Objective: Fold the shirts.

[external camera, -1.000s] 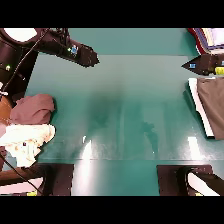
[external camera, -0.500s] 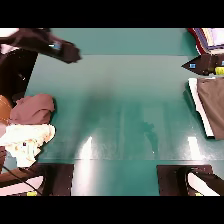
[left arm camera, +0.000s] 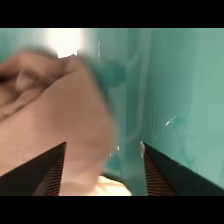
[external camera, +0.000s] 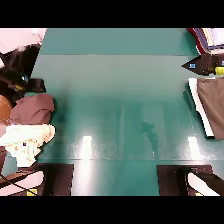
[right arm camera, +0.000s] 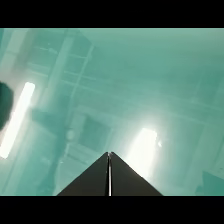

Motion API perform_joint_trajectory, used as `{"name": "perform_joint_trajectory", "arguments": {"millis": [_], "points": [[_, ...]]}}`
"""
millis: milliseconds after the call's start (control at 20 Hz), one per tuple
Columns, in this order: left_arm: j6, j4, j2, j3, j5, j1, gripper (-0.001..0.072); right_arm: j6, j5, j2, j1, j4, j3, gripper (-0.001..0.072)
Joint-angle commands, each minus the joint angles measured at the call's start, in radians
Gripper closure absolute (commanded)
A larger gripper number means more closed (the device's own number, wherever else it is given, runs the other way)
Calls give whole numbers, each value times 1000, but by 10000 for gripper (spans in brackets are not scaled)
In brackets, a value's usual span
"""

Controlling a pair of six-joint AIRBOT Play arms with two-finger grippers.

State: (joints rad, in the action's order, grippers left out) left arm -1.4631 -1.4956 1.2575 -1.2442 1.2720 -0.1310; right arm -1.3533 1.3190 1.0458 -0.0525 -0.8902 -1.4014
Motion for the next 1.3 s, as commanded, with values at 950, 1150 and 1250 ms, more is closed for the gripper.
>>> {"name": "perform_joint_trajectory", "arguments": {"millis": [950,1150,1250], "points": [[-24,13,-302,-510,127,310,688,-1,-46,0,0,26,-314,696],[-30,6,-227,-513,93,603,688,0,-50,0,0,25,-357,696],[-29,7,-126,-513,97,736,687,0,-51,0,0,25,-357,696]]}}
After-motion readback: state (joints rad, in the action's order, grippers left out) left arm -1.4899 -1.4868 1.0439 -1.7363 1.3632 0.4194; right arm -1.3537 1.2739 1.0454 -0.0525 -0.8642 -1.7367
